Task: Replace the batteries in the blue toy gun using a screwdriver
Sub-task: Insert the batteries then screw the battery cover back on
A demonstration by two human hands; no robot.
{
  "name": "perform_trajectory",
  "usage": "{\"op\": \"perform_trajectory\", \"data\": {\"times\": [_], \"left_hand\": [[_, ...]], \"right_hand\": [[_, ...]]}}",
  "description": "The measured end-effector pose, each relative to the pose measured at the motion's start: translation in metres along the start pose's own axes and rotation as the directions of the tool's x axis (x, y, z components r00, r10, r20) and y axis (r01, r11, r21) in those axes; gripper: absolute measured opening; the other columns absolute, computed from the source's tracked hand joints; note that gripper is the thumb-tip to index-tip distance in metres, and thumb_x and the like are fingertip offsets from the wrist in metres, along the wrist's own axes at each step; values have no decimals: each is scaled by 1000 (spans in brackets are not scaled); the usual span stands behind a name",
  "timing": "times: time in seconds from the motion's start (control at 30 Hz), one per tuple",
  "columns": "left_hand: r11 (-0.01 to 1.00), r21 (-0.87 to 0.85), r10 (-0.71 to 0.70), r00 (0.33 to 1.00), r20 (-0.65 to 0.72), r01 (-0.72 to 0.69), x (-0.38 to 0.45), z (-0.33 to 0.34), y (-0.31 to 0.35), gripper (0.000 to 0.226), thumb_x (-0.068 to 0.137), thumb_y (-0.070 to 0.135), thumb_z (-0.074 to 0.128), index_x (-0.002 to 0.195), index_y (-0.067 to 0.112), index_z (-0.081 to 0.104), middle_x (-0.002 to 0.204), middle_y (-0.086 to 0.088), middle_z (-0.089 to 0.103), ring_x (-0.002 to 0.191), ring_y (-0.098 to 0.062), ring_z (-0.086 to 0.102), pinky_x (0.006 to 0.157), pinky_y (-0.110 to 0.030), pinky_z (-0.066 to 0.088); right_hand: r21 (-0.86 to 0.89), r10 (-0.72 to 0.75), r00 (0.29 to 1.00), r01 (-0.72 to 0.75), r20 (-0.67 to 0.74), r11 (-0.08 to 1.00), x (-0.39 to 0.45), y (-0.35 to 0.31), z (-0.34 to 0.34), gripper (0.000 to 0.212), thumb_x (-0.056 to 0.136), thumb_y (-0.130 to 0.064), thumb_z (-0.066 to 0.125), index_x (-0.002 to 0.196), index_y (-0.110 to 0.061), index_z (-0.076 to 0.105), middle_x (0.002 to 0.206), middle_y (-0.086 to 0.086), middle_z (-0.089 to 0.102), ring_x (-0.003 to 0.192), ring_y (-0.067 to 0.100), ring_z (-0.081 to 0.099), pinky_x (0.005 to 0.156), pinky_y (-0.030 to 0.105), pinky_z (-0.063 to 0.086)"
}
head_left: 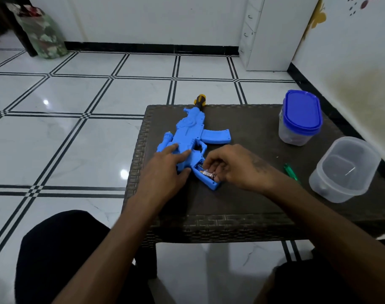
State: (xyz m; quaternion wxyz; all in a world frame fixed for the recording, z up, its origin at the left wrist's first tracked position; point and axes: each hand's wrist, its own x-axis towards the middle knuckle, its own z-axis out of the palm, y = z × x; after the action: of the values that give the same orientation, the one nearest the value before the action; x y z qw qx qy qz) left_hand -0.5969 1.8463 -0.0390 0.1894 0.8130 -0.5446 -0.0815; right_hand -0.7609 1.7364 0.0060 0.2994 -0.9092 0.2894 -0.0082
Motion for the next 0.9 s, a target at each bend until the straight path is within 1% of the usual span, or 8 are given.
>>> {"op": "perform_trajectory", "data": {"times": [0.07,0.17,0.3,0.47,0.6,0.67,0.77,0.9], "left_hand": [[1000,6,12,1000,3,-12,1,-1,-2,53,91,41,59,142,40,45,156,3,34,132,-21,47,105,-38,42],[1000,13,22,1000,11,-22,1,-2,-3,52,91,39,58,142,39,45,156,2,34,134,-21,44,105,-37,40],[999,22,29,1000,8,-29,2,-2,-2,52,92,38,58,142,38,46,156,2,34,138,-20,40,107,-37,37],[1000,8,26,1000,1,-26,3,-3,-2,51,92,35,59,141,38,47,155,2,36,137,-20,41,108,-38,38],[1000,22,21,1000,1,-21,3,-5,3,51,91,33,57,141,37,48,155,2,36,135,-21,43,106,-37,40],[999,26,21,1000,-3,-21,2,-6,4,51,90,31,57,141,36,49,154,1,37,133,-21,45,104,-37,41],[999,42,17,1000,7,-17,2,-7,6,52,90,30,56,141,36,49,155,1,37,133,-21,45,102,-37,42],[1000,22,1,1000,23,-2,1,-10,6,52,90,29,57,141,38,48,155,2,36,133,-21,45,104,-37,41]], "right_hand": [[-22,-18,999,17,-49,1000,5,4,7,29,85,7,61,101,-15,70,85,-2,71,71,5,70,76,27,59],[-79,-47,989,36,-138,996,16,9,15,22,83,-2,71,95,-19,68,79,-8,65,70,2,62,75,34,56],[-131,-95,975,69,-199,989,25,12,17,32,76,-18,83,99,-24,60,83,-13,48,72,3,46,72,30,46],[-107,-104,987,91,-124,990,25,17,7,42,77,-26,82,108,-29,54,97,-10,52,82,7,50,74,27,47],[-107,-83,986,67,-145,992,28,14,12,50,75,-26,80,113,-27,47,101,-7,50,80,11,51,71,35,49],[-132,-95,978,71,-187,989,32,10,18,47,77,-26,78,113,-25,46,99,-8,48,78,11,49,68,35,47],[-185,-121,968,81,-220,979,33,5,23,42,81,-27,74,113,-23,46,98,-10,45,77,9,45,63,29,39],[-152,-93,974,62,-207,987,28,10,19,39,81,-30,74,111,-25,50,102,-7,52,78,9,50,71,36,48]]}}
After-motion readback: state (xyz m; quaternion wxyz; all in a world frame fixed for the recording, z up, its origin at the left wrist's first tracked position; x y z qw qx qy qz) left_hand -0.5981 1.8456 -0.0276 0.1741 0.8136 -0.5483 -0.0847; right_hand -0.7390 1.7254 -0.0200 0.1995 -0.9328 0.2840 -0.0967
